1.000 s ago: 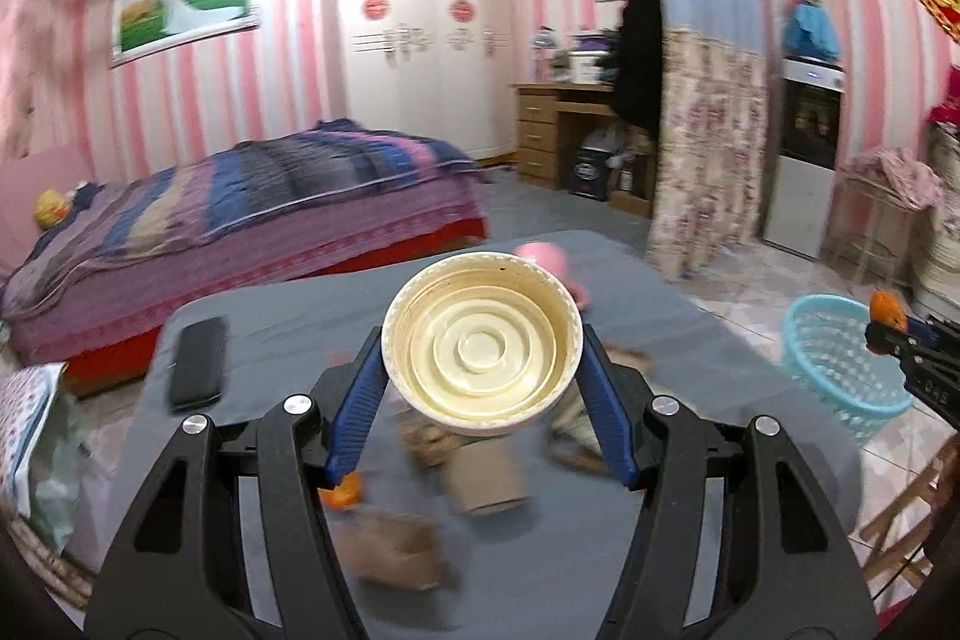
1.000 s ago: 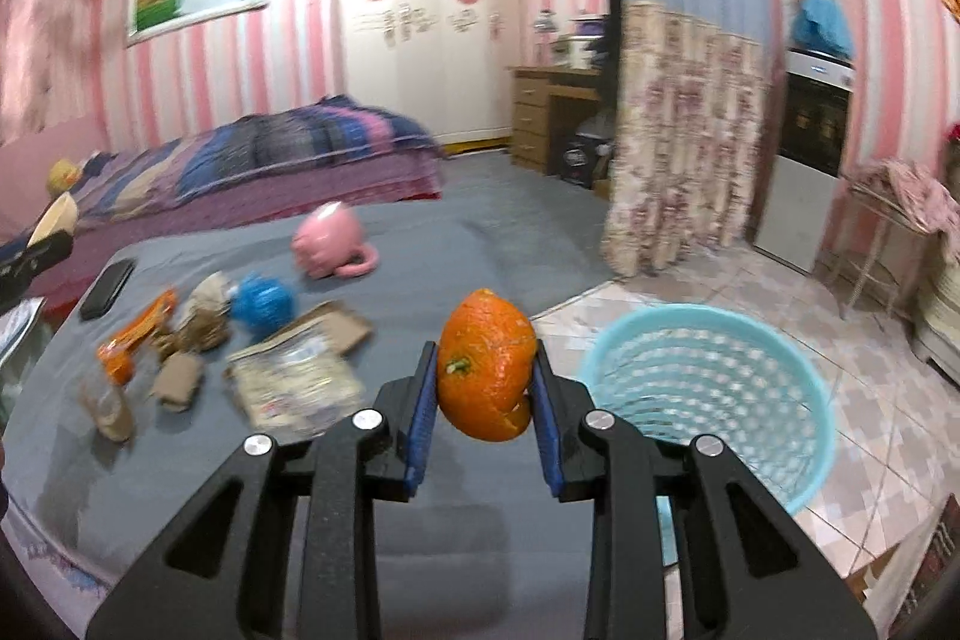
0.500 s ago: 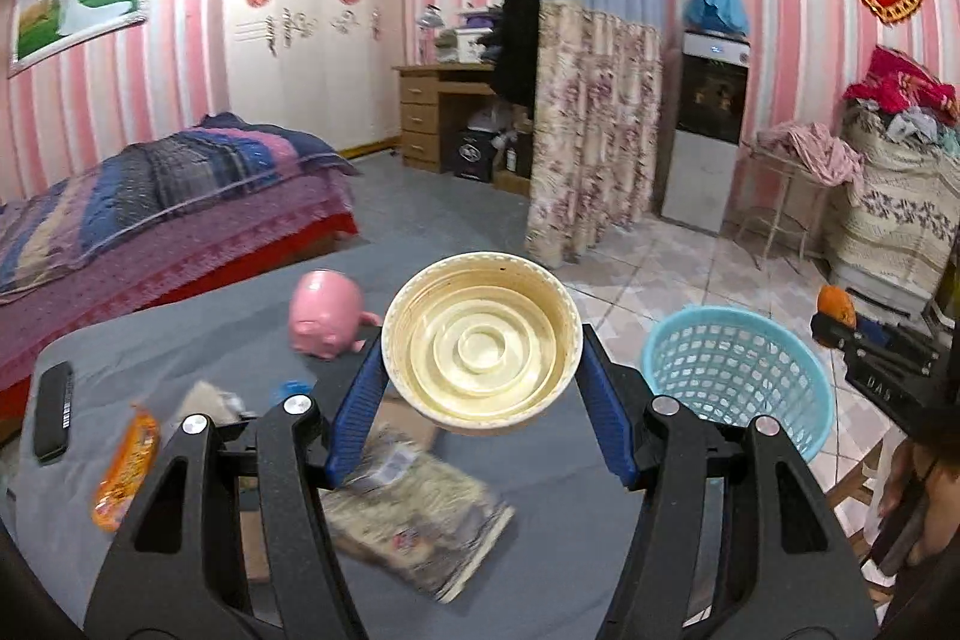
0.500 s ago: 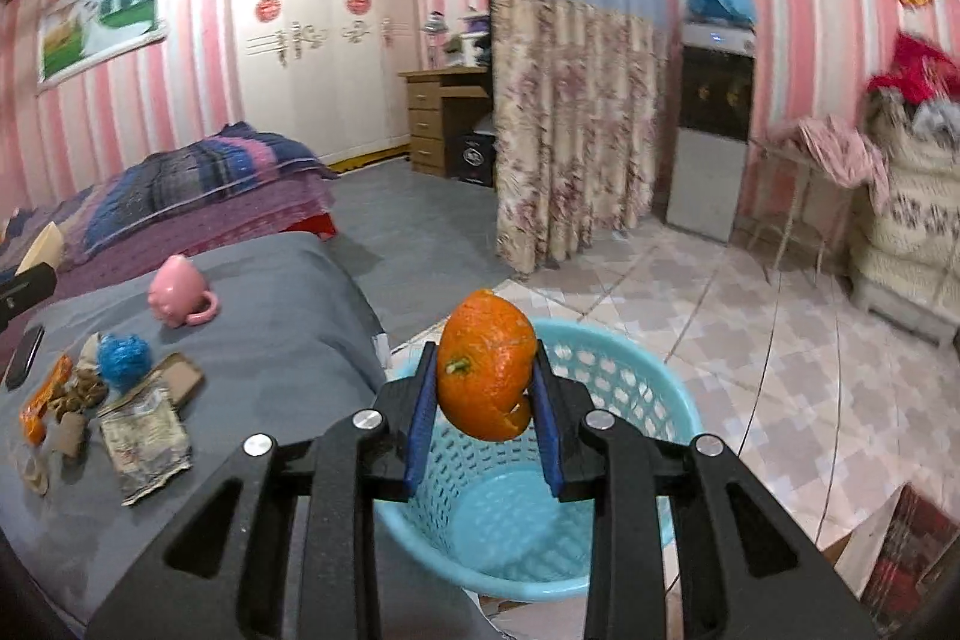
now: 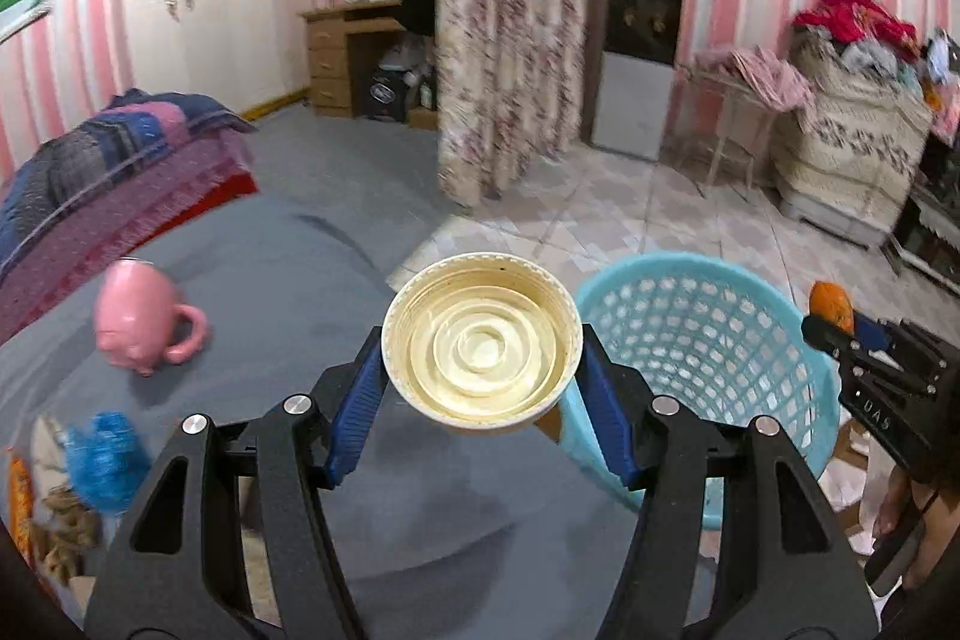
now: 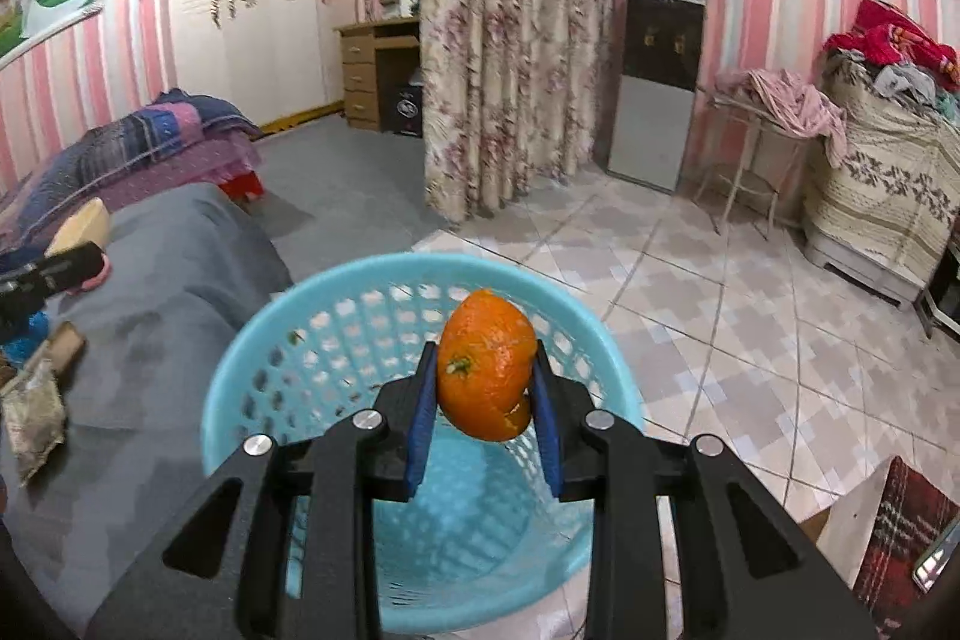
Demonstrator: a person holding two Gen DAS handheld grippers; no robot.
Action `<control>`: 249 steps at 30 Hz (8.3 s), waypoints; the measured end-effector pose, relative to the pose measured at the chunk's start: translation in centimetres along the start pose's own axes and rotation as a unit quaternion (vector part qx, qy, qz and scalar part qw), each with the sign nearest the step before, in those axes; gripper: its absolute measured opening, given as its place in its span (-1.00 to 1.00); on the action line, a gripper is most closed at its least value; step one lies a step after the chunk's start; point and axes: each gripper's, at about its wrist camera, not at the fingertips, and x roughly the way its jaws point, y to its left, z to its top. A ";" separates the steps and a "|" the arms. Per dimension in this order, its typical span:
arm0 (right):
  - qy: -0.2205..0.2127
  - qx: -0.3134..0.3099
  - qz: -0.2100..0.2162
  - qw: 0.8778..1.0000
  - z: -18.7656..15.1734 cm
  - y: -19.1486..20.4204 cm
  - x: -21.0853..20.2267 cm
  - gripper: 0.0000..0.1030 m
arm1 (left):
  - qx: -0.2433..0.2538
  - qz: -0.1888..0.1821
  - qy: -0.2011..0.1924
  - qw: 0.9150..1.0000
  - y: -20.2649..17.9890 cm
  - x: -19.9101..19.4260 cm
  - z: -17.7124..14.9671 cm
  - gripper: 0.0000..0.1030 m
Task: Collect trash
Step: 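Carry the lid and orange over the blue basket with both tools, then open the left tool over the basket while the right tool releases the orange, then move both tools back over the table toward the cardboard pieces, then grasp a brown cardboard tube piece with each tool, then carry both cardboard pieces over the blue basket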
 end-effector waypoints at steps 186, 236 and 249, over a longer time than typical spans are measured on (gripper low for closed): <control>0.070 -0.261 0.313 0.910 -10.5 42.3 -8.5 -0.02 | -0.237 0.329 0.024 0.914 34.6 -23.7 -22.6 0.01; 0.015 0.031 -0.009 0.999 0.3 -0.6 0.2 -0.02 | -0.027 0.012 -0.043 0.999 -2.3 -3.0 3.5 0.01; 0.018 0.097 -0.068 0.993 -1.0 -6.4 1.6 -0.02 | 0.016 -0.041 0.022 0.999 -6.6 4.9 0.0 0.01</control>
